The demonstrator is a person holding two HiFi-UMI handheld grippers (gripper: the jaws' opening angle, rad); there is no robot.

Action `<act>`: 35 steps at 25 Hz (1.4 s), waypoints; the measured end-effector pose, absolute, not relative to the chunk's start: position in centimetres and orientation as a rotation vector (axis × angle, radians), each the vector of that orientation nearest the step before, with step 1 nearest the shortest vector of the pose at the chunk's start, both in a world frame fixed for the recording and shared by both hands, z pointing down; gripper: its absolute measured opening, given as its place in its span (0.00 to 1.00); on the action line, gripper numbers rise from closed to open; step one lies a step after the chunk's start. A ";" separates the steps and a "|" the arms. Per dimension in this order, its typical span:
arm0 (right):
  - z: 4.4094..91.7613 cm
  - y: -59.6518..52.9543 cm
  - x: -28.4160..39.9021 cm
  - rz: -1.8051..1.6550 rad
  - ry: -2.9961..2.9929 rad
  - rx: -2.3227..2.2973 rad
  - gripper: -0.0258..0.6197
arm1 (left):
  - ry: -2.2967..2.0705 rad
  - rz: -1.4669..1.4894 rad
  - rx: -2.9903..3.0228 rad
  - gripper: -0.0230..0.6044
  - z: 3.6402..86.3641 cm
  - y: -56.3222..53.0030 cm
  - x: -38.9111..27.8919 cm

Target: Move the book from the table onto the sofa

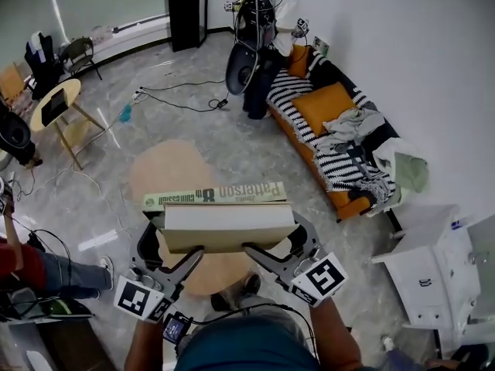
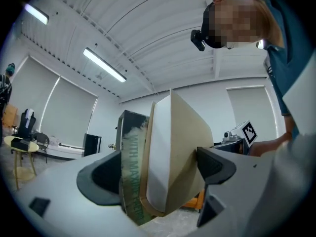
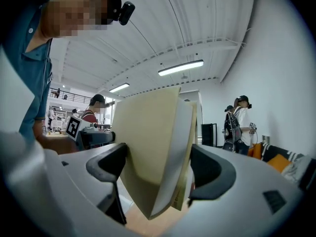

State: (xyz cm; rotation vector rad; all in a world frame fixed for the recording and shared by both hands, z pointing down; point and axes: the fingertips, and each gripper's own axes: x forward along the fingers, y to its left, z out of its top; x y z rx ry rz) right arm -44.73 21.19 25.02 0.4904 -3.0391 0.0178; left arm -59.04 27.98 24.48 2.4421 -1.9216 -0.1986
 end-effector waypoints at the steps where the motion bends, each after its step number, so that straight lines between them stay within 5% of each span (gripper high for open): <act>1: 24.9 21.3 -43.8 0.013 -3.035 0.517 0.70 | -1.899 -0.203 2.459 0.79 24.4 27.8 -58.2; 35: 23.9 14.9 0.8 0.005 -2.886 1.253 0.70 | -1.264 -0.116 2.872 0.79 22.6 14.0 -14.9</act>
